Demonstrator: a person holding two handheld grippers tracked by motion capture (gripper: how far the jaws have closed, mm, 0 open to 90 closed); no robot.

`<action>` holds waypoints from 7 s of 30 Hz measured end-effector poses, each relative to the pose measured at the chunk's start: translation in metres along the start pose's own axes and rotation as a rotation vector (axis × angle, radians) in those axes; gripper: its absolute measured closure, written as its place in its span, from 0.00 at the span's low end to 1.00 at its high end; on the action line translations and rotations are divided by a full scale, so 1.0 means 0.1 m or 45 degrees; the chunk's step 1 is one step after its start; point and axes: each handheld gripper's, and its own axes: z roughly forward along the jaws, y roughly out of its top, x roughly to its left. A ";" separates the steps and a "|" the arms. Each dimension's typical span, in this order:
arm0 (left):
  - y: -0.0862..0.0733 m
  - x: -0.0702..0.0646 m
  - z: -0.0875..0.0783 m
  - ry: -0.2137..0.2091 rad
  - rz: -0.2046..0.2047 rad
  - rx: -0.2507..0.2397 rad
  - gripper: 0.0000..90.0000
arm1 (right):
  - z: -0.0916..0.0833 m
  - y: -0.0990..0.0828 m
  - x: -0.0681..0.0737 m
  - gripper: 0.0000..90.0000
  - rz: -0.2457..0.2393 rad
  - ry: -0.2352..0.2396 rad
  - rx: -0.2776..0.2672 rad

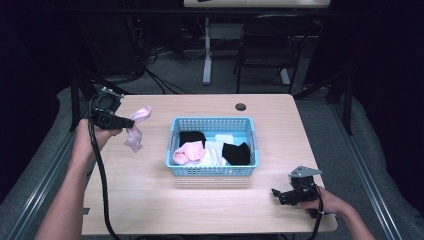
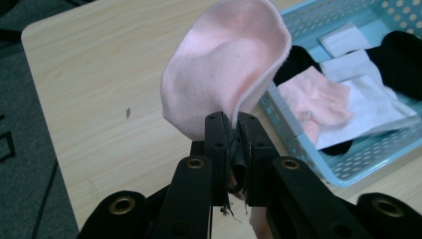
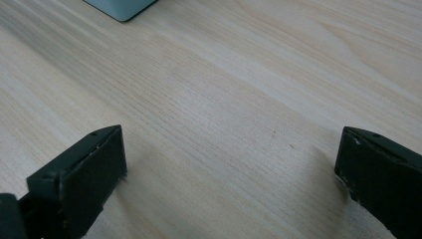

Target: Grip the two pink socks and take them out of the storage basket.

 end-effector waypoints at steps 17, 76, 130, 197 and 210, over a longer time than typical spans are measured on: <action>-0.43 0.43 0.32 0.001 -0.173 0.131 0.94 | 0.00 0.00 0.00 0.00 -0.004 0.000 0.003; 0.20 -0.76 0.93 -0.176 0.148 0.072 0.01 | 0.00 0.00 0.00 0.00 0.000 -0.004 0.002; 0.15 -1.33 1.89 -0.134 0.294 0.466 0.96 | 0.00 0.00 0.00 0.00 0.000 -0.002 -0.001; 0.62 -1.11 0.59 -0.180 0.306 0.099 0.96 | 0.00 0.00 0.00 0.00 0.000 -0.002 -0.001; 0.79 -1.08 0.31 -0.196 0.328 0.110 0.96 | 0.00 0.00 0.00 0.00 -0.004 -0.007 0.002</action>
